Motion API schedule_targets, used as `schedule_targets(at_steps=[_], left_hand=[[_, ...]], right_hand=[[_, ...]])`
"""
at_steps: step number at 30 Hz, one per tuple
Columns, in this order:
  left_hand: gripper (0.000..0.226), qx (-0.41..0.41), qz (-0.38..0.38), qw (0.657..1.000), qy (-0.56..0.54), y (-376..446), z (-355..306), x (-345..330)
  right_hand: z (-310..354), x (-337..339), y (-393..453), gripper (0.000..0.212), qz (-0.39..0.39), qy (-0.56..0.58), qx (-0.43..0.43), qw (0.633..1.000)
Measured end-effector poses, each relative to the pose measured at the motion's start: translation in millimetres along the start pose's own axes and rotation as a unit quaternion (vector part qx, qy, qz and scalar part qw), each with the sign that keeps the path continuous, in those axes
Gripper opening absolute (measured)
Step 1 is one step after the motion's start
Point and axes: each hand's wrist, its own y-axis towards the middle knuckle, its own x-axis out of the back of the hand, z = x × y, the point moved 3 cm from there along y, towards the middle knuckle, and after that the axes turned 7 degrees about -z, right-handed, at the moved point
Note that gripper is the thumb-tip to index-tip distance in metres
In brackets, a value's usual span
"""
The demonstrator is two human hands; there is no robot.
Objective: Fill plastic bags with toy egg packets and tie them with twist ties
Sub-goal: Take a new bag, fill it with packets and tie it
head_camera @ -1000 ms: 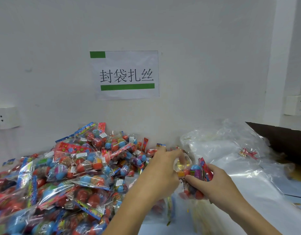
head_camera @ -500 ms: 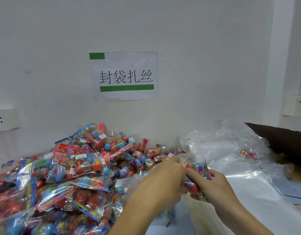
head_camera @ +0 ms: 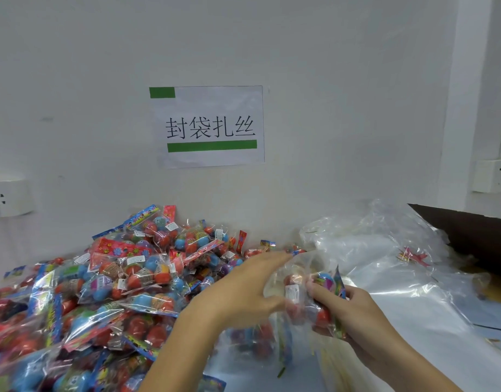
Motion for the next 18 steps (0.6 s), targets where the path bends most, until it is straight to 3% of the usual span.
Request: schedule_targets(at_steps=[2,9,14,18], left_hand=[[0.074,0.002,0.029,1.000,0.004,-1.6,1.3,-6.4],[0.055,-0.065,-0.006,0.997,-0.028,2.4,-22.7,-12.5],[0.041,-0.057,0.005,0.998,-0.013,0.8,-28.2,-13.6],[0.033,-0.057,-0.002,0.997,-0.048,1.2,-37.6,-13.1]], right_hand=[[-1.4,0.1,0.7,0.035,0.009,0.000,0.002,1.000],[0.9,-6.6,-4.5,0.039,0.069,0.030,0.032,0.997],[-3.2,-10.5,-4.7,0.051,0.097,0.032,-0.001,0.995],[-6.6,-10.4,-3.0,0.039,0.112,0.060,-0.028,0.992]])
